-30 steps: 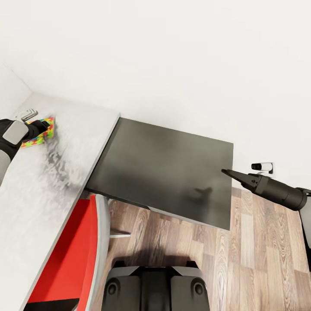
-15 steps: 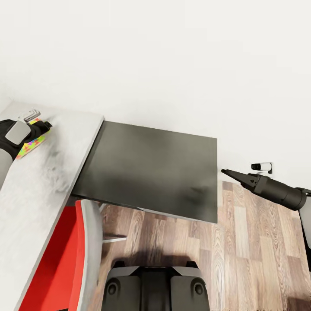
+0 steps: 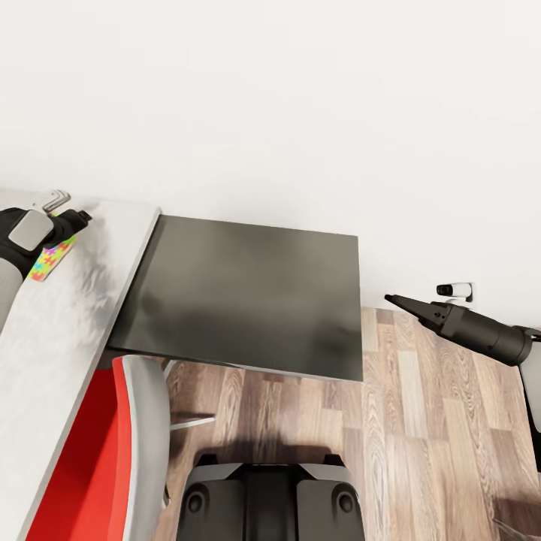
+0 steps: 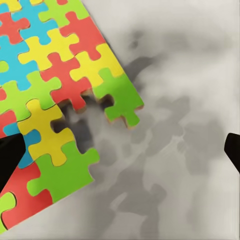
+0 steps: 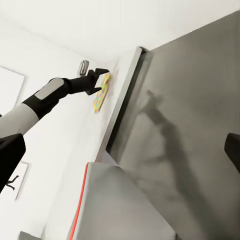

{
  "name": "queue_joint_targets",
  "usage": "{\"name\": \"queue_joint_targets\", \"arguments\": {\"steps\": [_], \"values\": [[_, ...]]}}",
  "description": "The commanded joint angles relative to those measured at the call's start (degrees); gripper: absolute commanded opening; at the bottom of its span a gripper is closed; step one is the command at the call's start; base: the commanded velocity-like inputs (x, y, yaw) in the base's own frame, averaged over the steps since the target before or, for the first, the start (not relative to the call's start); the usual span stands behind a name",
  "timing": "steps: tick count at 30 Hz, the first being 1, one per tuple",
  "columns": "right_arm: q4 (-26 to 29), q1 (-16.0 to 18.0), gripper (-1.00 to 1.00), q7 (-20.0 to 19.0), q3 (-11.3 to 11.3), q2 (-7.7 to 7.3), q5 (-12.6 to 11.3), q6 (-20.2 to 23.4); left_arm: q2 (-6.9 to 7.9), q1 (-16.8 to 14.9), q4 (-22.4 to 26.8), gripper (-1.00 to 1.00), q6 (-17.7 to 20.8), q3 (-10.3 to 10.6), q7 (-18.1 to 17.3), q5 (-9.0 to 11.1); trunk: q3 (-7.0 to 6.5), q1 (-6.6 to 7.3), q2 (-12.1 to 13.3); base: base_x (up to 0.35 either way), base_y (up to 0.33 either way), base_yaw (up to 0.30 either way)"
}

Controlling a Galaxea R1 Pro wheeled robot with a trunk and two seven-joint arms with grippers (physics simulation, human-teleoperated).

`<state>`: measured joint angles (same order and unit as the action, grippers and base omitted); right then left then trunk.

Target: Put all the toys in the child's room - the three board games (two on the bed and one on the table), the two jigsaw puzzles on the table, and the tennis ball on the table - inside the toy box on the table in the child's room.

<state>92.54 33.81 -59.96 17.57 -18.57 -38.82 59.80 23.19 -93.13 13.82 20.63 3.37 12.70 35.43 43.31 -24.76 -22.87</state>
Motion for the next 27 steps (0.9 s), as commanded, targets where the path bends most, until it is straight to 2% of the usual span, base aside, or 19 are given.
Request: {"name": "queue_joint_targets", "arguments": {"steps": [1, 11, 22, 27], "values": [[0.01, 0.03, 1.0, -0.25, 0.04, -0.01, 0.14, 0.2, 0.0, 0.05, 0.05, 1.0, 0.17, -0.21, 0.29, 2.02, 0.07, -1.03, -0.06, 0.0, 0.0, -0.028], [0.01, 0.1, 1.0, -0.2, 0.0, 0.02, 0.14, 0.2, 0.63, 0.05, 0.11, 1.0, 0.07, -0.6, 0.16, 2.09, 0.07, -1.03, -0.06, 0.0, 0.0, -0.01], [0.01, 0.11, 1.0, -0.16, -0.07, 0.05, 0.14, 0.2, 1.35, 0.47, 4.08, 1.0, 0.31, -4.3, 0.29, 1.99, 0.07, -1.03, -0.06, 0.0, 0.0, -0.001], [0.01, 0.15, 1.0, -0.16, -0.07, 0.45, 0.18, 0.2, 2.01, 0.59, 6.27, 1.0, 1.06, -5.1, 0.32, 2.0, 0.07, -1.03, -0.06, 0.0, 0.0, 0.0]]}}
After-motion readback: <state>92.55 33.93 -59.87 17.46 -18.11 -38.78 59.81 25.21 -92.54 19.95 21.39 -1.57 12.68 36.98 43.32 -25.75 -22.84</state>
